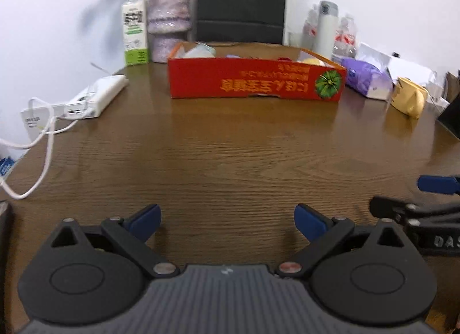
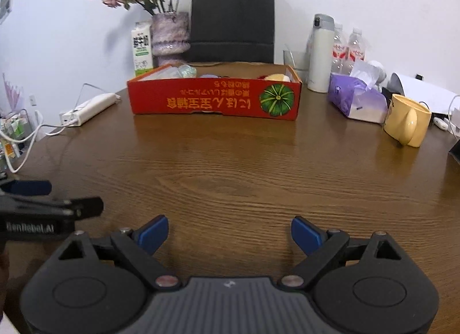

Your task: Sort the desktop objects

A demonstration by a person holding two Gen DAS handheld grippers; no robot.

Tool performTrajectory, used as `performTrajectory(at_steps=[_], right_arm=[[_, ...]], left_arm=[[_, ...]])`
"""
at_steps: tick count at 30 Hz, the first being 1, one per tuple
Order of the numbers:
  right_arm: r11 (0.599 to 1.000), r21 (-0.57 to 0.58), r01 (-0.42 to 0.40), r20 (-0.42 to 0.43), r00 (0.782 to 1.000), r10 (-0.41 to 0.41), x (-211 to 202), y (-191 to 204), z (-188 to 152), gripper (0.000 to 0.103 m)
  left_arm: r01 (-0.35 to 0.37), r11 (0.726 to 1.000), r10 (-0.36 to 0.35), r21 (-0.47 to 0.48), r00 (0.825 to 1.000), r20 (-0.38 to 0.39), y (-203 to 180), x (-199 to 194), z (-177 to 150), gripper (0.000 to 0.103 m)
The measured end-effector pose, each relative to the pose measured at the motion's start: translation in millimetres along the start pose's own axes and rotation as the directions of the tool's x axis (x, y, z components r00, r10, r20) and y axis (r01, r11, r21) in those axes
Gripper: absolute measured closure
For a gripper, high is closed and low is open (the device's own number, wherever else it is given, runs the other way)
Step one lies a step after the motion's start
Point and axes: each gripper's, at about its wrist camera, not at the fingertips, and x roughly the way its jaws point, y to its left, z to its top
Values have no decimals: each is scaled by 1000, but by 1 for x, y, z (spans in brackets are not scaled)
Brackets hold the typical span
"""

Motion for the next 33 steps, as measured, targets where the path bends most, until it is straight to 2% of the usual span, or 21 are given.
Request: performTrajectory(at_steps=[4, 9, 15, 19, 33], right_arm=[[999, 26, 37, -23, 999, -37, 17, 0, 11, 11], [997, 55, 49, -53, 998, -46, 39, -3, 27, 11], [995, 69, 67, -63, 996, -63, 55, -4, 36, 10], [994, 61, 89, -63, 994, -86, 59, -5, 34, 0], [995, 57, 83, -52, 995, -80, 56, -2, 29, 0]], left_arm=[[-40, 998, 39, 46, 999, 36, -7, 12, 11, 0], [-76, 995, 75, 60, 997, 8, -11, 32, 24, 0], [-53, 998, 54, 23, 998, -31, -5, 46, 31, 0], [-58, 998, 58, -6, 998, -37, -3, 49, 32, 0], [-56, 998, 56, -9, 998, -28, -4, 50, 31, 0]])
